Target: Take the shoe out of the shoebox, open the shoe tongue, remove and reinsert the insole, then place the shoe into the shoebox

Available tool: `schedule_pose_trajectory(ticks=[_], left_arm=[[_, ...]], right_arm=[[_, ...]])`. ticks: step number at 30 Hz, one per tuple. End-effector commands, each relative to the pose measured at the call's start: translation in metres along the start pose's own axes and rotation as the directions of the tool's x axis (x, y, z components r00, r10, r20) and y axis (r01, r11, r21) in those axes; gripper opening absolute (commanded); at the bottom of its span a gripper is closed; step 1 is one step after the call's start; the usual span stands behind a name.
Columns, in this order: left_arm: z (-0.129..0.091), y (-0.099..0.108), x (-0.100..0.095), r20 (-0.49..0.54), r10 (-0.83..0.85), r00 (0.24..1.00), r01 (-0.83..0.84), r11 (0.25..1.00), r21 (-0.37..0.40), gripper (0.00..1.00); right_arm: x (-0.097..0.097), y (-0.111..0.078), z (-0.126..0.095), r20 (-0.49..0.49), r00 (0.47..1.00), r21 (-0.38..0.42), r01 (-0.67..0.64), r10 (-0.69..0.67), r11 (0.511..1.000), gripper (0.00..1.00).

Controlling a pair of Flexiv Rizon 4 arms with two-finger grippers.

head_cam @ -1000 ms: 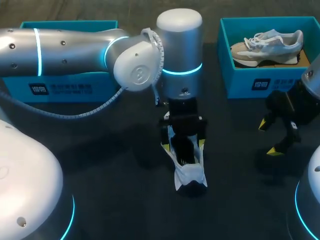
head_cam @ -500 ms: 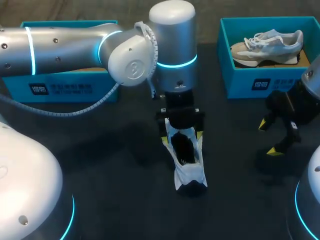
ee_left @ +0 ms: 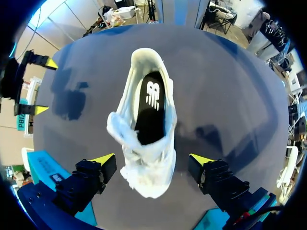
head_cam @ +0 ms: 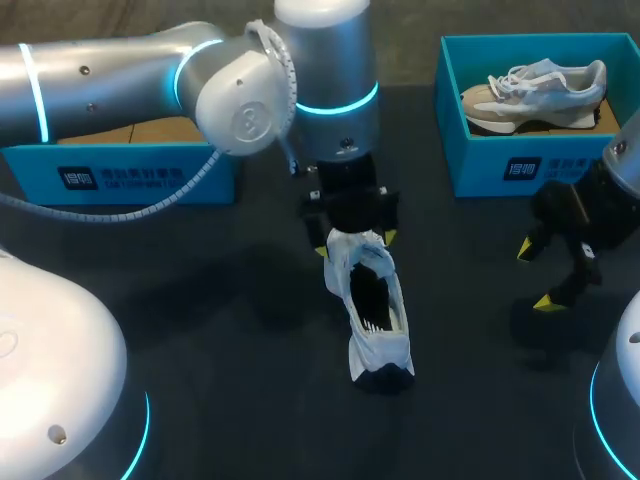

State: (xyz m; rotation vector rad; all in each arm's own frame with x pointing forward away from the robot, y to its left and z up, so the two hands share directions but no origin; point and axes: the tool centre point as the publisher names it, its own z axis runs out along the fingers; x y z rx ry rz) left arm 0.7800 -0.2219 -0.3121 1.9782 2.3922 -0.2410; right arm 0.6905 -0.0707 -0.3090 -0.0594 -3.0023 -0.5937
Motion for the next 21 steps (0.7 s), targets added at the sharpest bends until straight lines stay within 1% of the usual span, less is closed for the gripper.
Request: schedule_pose_trajectory(ticks=[1, 7, 9, 10, 11, 13, 14, 15, 16, 17, 19, 20, 21], left_arm=[[-0.027, 0.003, 0.011, 0.029, -0.006, 1.0, 0.007, 1.0, -0.014, 1.0], [-0.047, 0.012, 0.007, 0.046, -0.029, 0.999, 0.029, 1.0, 0.002, 1.0], [-0.051, 0.013, 0.006, 0.044, -0.032, 0.998, 0.033, 0.999, -0.005, 1.0], [-0.054, 0.014, 0.005, 0.045, -0.033, 0.998, 0.034, 0.999, -0.006, 0.98], [-0.056, 0.014, 0.005, 0.044, -0.034, 0.998, 0.034, 0.999, -0.006, 0.94], [-0.06, 0.015, 0.004, 0.044, -0.037, 0.998, 0.037, 0.999, -0.011, 0.79], [-0.061, 0.015, 0.003, 0.044, -0.038, 0.998, 0.039, 0.999, -0.017, 0.76], [-0.063, 0.016, 0.003, 0.045, -0.039, 0.998, 0.04, 0.999, -0.018, 0.66], [-0.064, 0.017, 0.003, 0.047, -0.04, 0.998, 0.041, 0.999, -0.021, 0.6], [-0.065, 0.017, 0.003, 0.049, -0.04, 0.998, 0.041, 0.999, -0.024, 0.51], [-0.067, 0.018, 0.002, 0.057, -0.041, 0.998, 0.043, 0.999, -0.031, 0.49], [-0.068, 0.018, 0.002, 0.063, -0.04, 0.997, 0.042, 0.999, -0.029, 0.45], [-0.068, 0.018, 0.001, 0.068, -0.041, 0.997, 0.043, 0.999, -0.03, 0.45]], right_arm=[[0.001, 0.0, 0.0, 0.002, 1.0, 0.002, -0.001, 0.001, 1.0, 1.0], [0.001, 0.0, 0.0, 0.002, 1.0, 0.002, -0.001, 0.001, 1.0, 1.0], [0.001, 0.0, 0.0, 0.002, 1.0, 0.002, -0.001, 0.001, 1.0, 1.0], [0.001, 0.0, 0.0, 0.002, 1.0, 0.002, -0.001, 0.001, 1.0, 1.0], [0.001, 0.0, 0.0, 0.002, 1.0, 0.002, -0.001, 0.001, 1.0, 1.0], [0.001, 0.0, 0.0, 0.002, 1.0, 0.002, -0.001, 0.001, 1.0, 1.0], [0.001, 0.0, 0.0, 0.002, 1.0, 0.002, -0.001, 0.001, 1.0, 1.0], [0.001, 0.0, 0.0, 0.002, 1.0, 0.002, -0.001, 0.001, 1.0, 1.0], [0.001, 0.0, 0.0, 0.002, 1.0, 0.002, -0.001, 0.001, 1.0, 1.0], [0.001, 0.0, 0.0, 0.002, 1.0, 0.002, -0.001, 0.001, 1.0, 1.0], [0.001, 0.0, 0.0, 0.002, 1.0, 0.002, -0.001, 0.001, 1.0, 1.0], [0.001, 0.0, 0.0, 0.002, 1.0, 0.002, -0.001, 0.001, 1.0, 1.0], [0.001, 0.0, 0.0, 0.002, 1.0, 0.002, -0.001, 0.001, 1.0, 1.0]])
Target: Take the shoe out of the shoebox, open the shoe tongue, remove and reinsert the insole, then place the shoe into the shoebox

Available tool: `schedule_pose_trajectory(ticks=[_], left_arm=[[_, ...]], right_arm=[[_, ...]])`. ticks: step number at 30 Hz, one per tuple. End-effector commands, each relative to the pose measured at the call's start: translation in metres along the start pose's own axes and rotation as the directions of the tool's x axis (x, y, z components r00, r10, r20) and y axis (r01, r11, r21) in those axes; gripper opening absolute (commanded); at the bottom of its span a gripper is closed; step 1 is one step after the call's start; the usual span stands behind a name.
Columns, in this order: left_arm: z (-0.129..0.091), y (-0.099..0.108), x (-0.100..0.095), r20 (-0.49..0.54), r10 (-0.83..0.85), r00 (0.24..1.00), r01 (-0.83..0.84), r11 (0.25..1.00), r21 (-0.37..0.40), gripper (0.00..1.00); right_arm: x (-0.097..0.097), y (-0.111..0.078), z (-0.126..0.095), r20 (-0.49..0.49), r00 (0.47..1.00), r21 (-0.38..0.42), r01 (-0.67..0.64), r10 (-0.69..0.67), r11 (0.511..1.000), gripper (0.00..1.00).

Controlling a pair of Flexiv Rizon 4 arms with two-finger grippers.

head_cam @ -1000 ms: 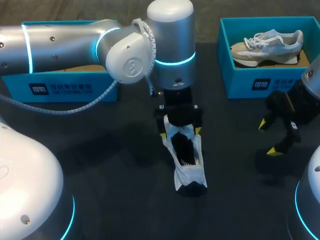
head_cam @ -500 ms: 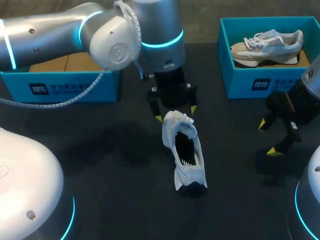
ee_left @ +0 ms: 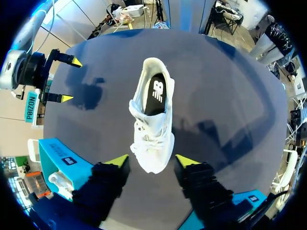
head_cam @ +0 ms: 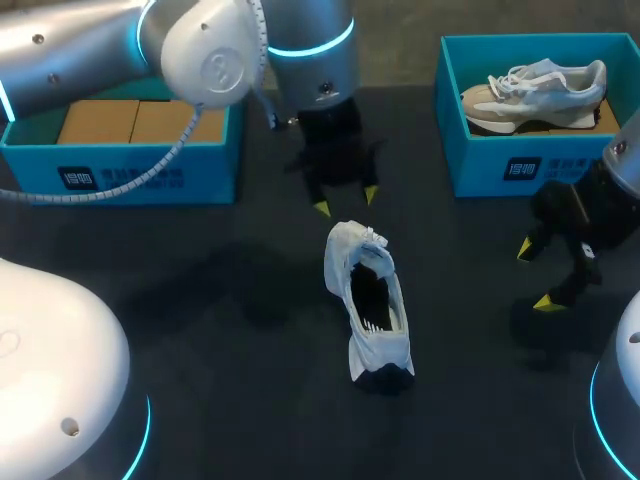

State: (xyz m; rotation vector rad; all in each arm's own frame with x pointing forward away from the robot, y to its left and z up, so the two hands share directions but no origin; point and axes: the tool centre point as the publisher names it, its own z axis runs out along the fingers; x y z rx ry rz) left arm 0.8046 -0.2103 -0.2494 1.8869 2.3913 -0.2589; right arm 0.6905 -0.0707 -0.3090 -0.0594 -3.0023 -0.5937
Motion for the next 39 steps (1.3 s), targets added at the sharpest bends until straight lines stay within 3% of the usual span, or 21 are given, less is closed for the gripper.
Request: schedule_pose_trajectory(ticks=[1, 19, 36, 39], left_arm=[[-0.002, -0.002, 0.001, 0.014, 0.0, 1.0, 0.0, 1.0, -0.002, 0.45], [0.046, -0.019, -0.011, -0.034, 0.045, 0.998, -0.041, 0.995, 0.096, 0.34], [0.091, -0.076, 0.005, -0.071, 0.135, 0.988, -0.117, 0.971, 0.209, 0.3], [0.085, -0.076, 0.005, -0.067, 0.141, 0.988, -0.125, 0.973, 0.196, 0.32]], right_arm=[[0.001, 0.0, 0.0, 0.002, 1.0, 0.002, -0.001, 0.001, 1.0, 1.0], [0.001, 0.0, 0.0, 0.002, 1.0, 0.002, -0.001, 0.001, 1.0, 1.0], [0.001, 0.0, 0.0, 0.002, 1.0, 0.002, -0.001, 0.001, 1.0, 1.0], [0.001, 0.0, 0.0, 0.002, 1.0, 0.002, -0.001, 0.001, 1.0, 1.0]])
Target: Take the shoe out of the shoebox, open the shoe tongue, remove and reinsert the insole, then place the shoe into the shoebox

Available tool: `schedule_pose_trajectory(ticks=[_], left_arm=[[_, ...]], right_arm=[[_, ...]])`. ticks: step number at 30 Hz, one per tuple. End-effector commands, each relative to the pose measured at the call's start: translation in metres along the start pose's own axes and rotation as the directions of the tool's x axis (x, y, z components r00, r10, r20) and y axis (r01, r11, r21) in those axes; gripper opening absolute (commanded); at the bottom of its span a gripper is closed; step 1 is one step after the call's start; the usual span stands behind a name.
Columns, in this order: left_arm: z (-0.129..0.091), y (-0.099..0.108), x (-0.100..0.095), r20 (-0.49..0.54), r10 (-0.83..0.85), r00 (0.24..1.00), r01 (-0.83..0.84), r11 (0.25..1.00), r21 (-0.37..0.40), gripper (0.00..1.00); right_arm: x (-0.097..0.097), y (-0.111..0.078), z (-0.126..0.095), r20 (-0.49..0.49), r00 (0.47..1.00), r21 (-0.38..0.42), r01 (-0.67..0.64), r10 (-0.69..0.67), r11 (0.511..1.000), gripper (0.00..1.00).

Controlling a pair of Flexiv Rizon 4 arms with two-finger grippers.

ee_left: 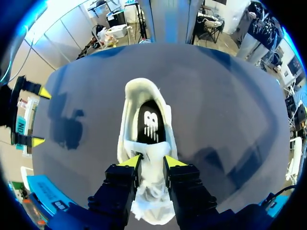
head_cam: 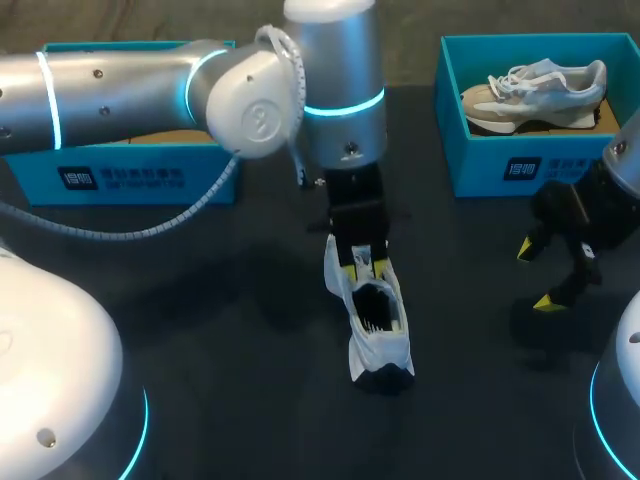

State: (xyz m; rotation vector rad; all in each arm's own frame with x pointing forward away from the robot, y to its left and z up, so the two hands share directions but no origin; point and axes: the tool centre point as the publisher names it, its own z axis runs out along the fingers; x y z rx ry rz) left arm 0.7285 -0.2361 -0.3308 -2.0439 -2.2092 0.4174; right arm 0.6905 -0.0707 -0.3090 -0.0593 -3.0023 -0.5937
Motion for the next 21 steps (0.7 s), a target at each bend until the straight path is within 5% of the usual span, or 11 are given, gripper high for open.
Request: schedule_pose_trajectory(ticks=[1, 6, 17, 21], left_arm=[[-0.006, -0.001, -0.003, 0.014, -0.002, 1.0, 0.002, 1.0, -0.029, 0.32], [-0.017, 0.007, -0.008, 0.03, -0.009, 1.0, 0.011, 0.998, -0.056, 0.32], [0.014, 0.002, -0.01, -0.006, -0.014, 1.0, 0.014, 1.0, -0.003, 0.29], [0.001, 0.001, -0.005, 0.017, -0.016, 1.0, 0.016, 1.0, -0.015, 0.31]], right_arm=[[0.001, 0.0, 0.0, 0.002, 1.0, 0.002, -0.001, 0.001, 1.0, 1.0], [0.001, 0.0, 0.0, 0.002, 1.0, 0.002, -0.001, 0.001, 1.0, 1.0], [0.001, 0.0, 0.0, 0.002, 1.0, 0.002, -0.001, 0.001, 1.0, 1.0], [0.001, 0.0, 0.0, 0.002, 1.0, 0.002, -0.001, 0.001, 1.0, 1.0]])
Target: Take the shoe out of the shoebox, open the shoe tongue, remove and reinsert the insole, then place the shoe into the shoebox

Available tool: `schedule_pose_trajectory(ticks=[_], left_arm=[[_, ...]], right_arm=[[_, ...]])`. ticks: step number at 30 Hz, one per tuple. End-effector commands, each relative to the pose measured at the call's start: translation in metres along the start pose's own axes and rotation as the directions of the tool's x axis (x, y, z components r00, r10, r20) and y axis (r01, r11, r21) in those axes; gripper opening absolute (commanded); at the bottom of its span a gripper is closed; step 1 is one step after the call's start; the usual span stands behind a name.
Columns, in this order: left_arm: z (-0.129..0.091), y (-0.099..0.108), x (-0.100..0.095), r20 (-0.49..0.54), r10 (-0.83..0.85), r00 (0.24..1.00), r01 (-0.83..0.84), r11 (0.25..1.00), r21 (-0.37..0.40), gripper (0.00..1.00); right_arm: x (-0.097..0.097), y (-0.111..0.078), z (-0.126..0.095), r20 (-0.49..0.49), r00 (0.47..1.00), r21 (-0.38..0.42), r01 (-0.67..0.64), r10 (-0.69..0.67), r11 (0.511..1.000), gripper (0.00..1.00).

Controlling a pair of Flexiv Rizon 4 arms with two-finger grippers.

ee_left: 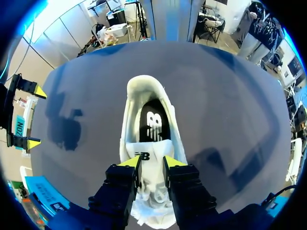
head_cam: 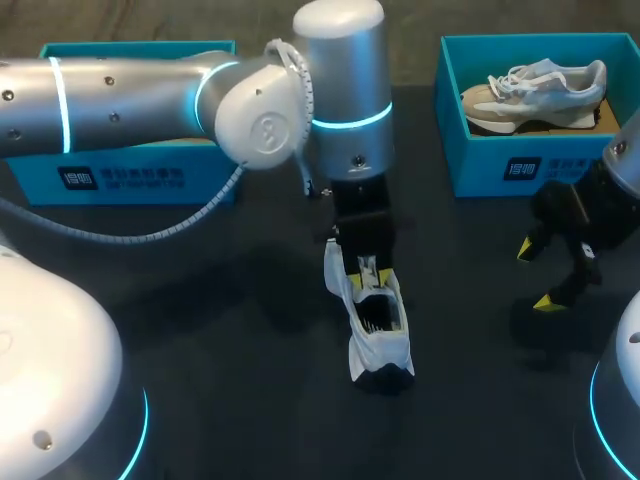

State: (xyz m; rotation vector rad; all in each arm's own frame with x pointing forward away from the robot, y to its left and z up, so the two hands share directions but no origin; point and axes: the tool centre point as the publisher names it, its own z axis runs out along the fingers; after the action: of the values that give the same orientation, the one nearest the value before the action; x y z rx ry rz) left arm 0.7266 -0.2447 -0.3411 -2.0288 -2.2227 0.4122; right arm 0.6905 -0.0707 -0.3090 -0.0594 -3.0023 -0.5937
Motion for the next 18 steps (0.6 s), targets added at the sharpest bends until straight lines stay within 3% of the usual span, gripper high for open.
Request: schedule_pose_trajectory(ticks=[1, 5, 9, 10, 12, 13, 15, 17, 18], left_arm=[[-0.018, 0.0, 0.003, 0.028, -0.002, 1.0, 0.003, 1.0, -0.023, 0.31], [-0.048, -0.008, 0.008, 0.064, -0.04, 0.997, 0.044, 0.997, -0.065, 0.37], [-0.067, -0.015, 0.013, 0.069, -0.162, 0.984, 0.164, 0.986, -0.035, 0.38], [-0.068, -0.017, 0.014, 0.059, -0.203, 0.977, 0.205, 0.978, -0.037, 0.47], [-0.069, -0.023, 0.015, 0.036, -0.258, 0.966, 0.259, 0.965, -0.045, 0.91], [-0.07, -0.026, 0.016, 0.032, -0.281, 0.959, 0.283, 0.958, -0.051, 1.0], [-0.074, -0.033, 0.019, 0.028, -0.322, 0.946, 0.323, 0.942, -0.093, 1.0], [-0.082, -0.04, 0.023, 0.019, -0.313, 0.949, 0.309, 0.923, -0.231, 1.0], [-0.082, -0.04, 0.023, 0.019, -0.313, 0.949, 0.309, 0.923, -0.231, 1.0]], right_arm=[[0.001, 0.0, 0.0, 0.002, 1.0, 0.002, -0.001, 0.001, 1.0, 1.0], [0.001, 0.0, 0.0, 0.002, 1.0, 0.002, -0.001, 0.001, 1.0, 1.0], [0.001, 0.0, 0.0, 0.002, 1.0, 0.002, -0.001, 0.001, 1.0, 1.0], [0.001, 0.0, 0.0, 0.002, 1.0, 0.002, -0.001, 0.001, 1.0, 1.0], [0.001, 0.0, 0.0, 0.002, 1.0, 0.002, -0.001, 0.001, 1.0, 1.0], [0.001, 0.0, 0.0, 0.002, 1.0, 0.002, -0.001, 0.001, 1.0, 1.0], [0.001, 0.0, 0.0, 0.002, 1.0, 0.002, -0.001, 0.001, 1.0, 1.0], [0.001, 0.0, 0.0, 0.002, 1.0, 0.002, -0.001, 0.001, 1.0, 1.0], [0.001, 0.0, 0.0, 0.002, 1.0, 0.002, -0.001, 0.001, 1.0, 1.0]])
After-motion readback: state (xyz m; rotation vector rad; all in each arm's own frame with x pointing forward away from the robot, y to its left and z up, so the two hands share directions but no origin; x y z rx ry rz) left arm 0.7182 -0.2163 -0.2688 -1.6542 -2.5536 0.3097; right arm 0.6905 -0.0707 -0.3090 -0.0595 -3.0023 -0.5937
